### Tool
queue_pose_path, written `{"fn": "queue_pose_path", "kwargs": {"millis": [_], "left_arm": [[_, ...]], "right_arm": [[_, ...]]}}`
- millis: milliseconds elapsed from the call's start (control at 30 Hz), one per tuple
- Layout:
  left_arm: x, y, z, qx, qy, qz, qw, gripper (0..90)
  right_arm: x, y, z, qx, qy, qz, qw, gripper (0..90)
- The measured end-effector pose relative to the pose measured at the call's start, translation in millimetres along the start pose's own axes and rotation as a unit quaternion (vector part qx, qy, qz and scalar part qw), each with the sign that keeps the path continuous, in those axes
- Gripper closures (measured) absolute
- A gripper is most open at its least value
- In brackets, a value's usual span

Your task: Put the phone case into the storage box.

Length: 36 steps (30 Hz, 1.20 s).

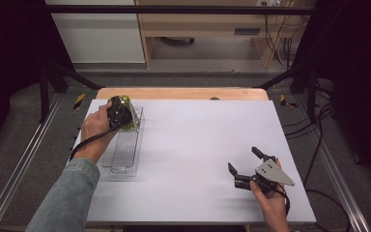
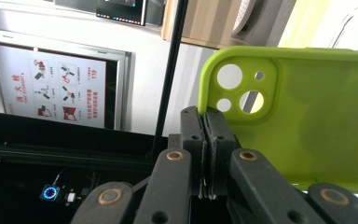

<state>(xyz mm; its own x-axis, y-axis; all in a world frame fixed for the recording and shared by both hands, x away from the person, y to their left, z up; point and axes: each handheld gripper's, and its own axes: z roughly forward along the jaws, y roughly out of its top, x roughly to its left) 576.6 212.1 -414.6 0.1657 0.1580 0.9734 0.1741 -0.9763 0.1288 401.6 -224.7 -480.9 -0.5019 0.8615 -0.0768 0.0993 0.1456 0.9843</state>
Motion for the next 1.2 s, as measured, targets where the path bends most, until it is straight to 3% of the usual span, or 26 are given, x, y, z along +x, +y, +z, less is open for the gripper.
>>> {"fn": "queue_pose_path", "kwargs": {"millis": [633,1200], "left_arm": [[-2.1,3.5,6.7,-0.002,0.008,0.01,0.9999,87.8],[-0.6,6.4,10.9,-0.002,0.01,0.0,1.0,87.8]], "right_arm": [[0.0,-0.1,0.1,-0.001,0.003,0.001,1.0,3.5],[0.1,-0.4,0.4,-0.001,0.005,0.003,1.0,3.4]]}}
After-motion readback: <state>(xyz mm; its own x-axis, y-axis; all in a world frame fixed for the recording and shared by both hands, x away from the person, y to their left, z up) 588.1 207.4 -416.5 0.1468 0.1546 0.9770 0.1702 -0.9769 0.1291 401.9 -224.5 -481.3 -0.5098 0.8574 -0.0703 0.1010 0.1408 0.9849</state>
